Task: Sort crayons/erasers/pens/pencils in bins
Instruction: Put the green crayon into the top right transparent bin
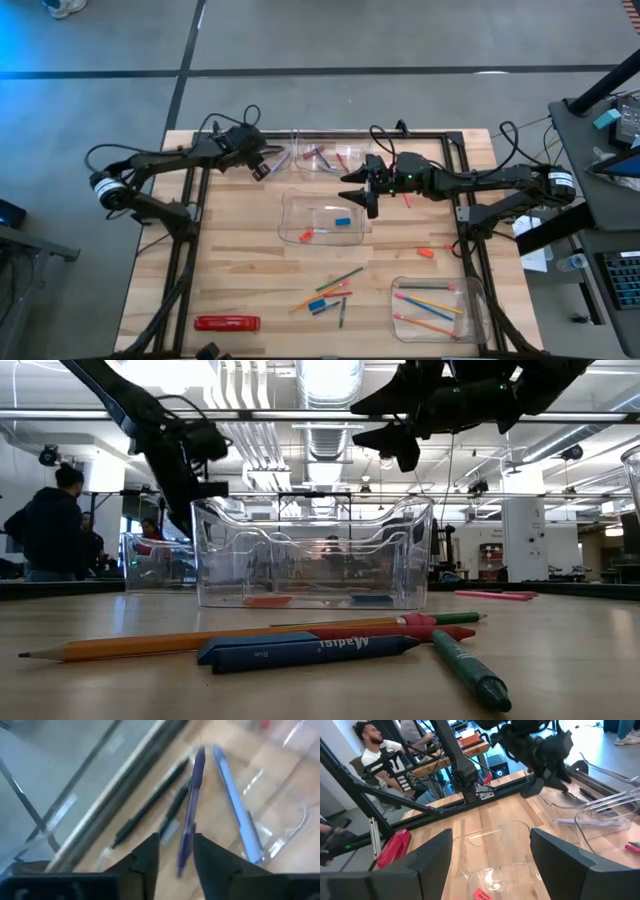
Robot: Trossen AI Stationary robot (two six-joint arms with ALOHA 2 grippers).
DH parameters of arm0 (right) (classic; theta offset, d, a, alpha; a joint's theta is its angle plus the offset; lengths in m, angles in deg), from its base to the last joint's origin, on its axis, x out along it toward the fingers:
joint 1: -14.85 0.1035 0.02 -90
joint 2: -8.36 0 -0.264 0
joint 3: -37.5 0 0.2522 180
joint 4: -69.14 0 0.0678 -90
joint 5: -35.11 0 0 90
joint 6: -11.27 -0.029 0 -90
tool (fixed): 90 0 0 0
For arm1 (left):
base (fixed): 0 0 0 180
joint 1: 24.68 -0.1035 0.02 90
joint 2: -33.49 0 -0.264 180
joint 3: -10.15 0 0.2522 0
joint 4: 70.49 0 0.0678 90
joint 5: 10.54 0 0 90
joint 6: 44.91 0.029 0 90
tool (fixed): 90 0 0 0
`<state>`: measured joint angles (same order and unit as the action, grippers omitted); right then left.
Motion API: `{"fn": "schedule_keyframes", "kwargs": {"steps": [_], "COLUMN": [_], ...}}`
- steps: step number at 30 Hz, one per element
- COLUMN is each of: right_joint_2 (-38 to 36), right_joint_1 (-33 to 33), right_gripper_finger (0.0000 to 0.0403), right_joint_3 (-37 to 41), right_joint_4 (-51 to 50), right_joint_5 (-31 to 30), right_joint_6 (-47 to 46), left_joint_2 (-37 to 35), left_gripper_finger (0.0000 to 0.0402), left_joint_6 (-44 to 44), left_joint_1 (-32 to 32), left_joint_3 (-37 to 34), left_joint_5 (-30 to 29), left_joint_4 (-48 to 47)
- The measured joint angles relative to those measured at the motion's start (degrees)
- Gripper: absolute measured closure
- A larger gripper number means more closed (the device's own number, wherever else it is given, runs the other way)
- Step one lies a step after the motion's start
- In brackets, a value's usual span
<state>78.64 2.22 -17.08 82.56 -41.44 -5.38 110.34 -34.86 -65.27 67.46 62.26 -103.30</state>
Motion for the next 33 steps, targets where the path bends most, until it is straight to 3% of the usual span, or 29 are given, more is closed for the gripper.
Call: {"fn": "schedule_keyframes", "kwargs": {"steps": [5,8,11,13,21,26,33], "right_joint_2": [-0.10,-0.59,-1.28,-2.07,-4.50,-3.75,-0.04], "right_joint_1": [-0.16,-0.41,-0.81,-1.08,-3.13,-9.33,-19.04], "right_gripper_finger": [0.0150,0.0150,0.0149,0.0149,0.0151,0.0152,0.0152], "right_joint_3": [0.00,-0.13,-1.38,-3.10,-7.69,-6.32,-2.26], "right_joint_4": [-2.25,-7.51,-16.09,-22.72,-44.89,-52.37,-50.72], "right_joint_5": [-0.52,-5.32,-12.72,-17.36,-37.31,-34.88,-31.89], "right_joint_6": [2.61,3.30,3.38,3.38,2.55,-2.40,-3.13], "left_joint_2": [-6.90,-12.82,-18.91,-22.53,-30.42,-30.18,-28.67], "left_gripper_finger": [0.0244,0.0226,0.0222,0.0222,0.0221,0.0221,0.0221], "left_joint_6": [-0.29,-2.67,-5.33,-7.66,-17.21,-18.77,-18.77], "left_joint_1": [0.22,0.33,1.45,3.02,11.38,13.61,13.73], "left_joint_3": [0.45,-0.33,-3.86,-7.39,-23.05,-29.21,-29.55], "left_joint_5": [1.52,11.33,22.80,26.56,27.40,27.26,27.26], "left_joint_4": [0.06,1.77,9.73,16.15,43.17,61.99,63.08]}}
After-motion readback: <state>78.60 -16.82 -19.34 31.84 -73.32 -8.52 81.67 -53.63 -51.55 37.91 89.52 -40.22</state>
